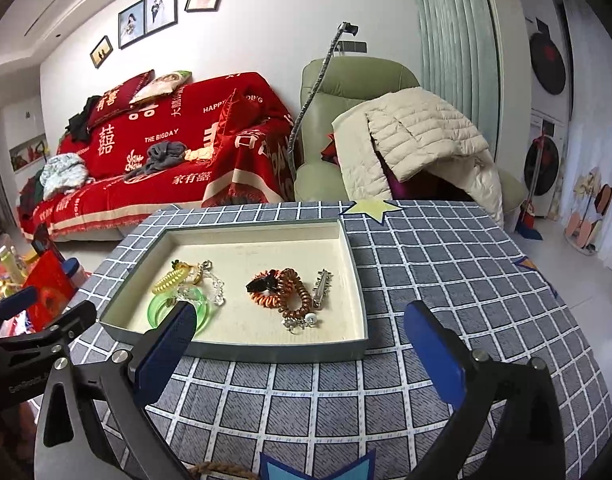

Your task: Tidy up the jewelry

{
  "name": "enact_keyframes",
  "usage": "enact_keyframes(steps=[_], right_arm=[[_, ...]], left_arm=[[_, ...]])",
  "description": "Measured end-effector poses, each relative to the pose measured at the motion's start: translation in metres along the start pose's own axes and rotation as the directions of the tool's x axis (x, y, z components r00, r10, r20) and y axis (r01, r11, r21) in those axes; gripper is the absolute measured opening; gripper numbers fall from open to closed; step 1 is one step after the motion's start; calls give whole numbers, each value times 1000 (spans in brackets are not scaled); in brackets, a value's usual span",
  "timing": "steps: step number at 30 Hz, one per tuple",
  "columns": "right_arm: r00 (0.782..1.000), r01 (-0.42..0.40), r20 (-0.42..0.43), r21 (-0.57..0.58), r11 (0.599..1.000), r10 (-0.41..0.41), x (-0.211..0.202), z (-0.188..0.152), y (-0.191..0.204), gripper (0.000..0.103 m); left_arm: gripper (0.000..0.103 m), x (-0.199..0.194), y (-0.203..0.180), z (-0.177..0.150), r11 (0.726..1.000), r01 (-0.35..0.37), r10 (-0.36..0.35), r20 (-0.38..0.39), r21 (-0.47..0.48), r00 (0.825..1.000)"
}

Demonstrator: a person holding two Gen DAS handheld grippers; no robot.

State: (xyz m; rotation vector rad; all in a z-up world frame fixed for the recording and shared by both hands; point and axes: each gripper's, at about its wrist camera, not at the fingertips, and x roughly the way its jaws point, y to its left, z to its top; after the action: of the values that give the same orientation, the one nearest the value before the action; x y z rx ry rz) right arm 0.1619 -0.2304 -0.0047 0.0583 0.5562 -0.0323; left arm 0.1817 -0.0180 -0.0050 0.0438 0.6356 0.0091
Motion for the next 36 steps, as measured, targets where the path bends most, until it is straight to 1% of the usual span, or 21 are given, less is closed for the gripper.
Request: enact_keyframes(steps=[4,8,36], right_arm=[[1000,18,4,-17,1000,-18,-3,-3,2,103],[1000,26,3,-18,1000,-26,-4,-4,2,103],[1000,23,9,-16,1000,-23,-7,-1,1,103]], left_arm=[[103,-4,0,-6,1000,-25,25,9,0,1000],[103,-7,-1,-8,999,-35,34,16,14,999],[103,-9,-2,-7,999,-39,39,19,10,999]])
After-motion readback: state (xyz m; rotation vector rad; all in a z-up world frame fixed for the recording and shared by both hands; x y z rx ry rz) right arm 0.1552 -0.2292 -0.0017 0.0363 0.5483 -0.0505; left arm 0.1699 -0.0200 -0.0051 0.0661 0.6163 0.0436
